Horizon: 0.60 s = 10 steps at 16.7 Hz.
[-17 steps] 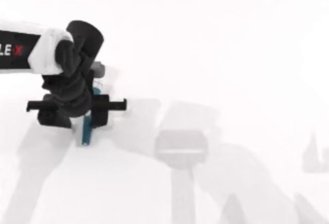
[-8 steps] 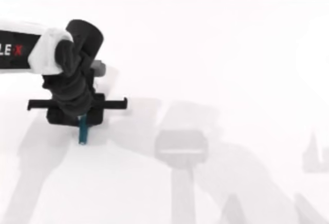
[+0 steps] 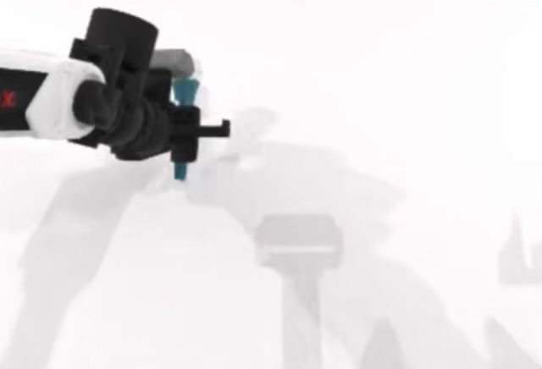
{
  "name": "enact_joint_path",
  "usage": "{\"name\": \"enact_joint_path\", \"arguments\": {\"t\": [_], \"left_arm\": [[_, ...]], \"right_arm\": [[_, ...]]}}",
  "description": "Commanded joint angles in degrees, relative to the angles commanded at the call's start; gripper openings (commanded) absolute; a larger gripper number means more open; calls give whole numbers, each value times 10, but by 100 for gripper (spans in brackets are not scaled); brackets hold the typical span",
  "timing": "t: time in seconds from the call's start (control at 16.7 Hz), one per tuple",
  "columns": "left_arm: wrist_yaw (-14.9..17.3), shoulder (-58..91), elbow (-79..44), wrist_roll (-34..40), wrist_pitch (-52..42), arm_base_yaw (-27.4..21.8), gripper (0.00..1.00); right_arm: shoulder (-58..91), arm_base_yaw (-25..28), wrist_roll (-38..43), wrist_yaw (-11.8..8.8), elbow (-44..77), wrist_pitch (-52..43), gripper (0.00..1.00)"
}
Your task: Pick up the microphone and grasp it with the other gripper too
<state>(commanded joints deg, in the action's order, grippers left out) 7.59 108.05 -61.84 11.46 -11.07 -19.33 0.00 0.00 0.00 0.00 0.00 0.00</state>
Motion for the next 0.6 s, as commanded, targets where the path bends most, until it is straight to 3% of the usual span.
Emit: {"name": "enact_joint_path", "arguments": {"t": [0.42, 0.6], "left_arm": [[134, -87, 104, -74, 371, 13, 0], [180, -131, 138, -102, 486, 19, 0]], "right_arm": [[0, 0, 0, 0, 0, 0, 100], [0, 0, 0, 0, 0, 0, 100]]}}
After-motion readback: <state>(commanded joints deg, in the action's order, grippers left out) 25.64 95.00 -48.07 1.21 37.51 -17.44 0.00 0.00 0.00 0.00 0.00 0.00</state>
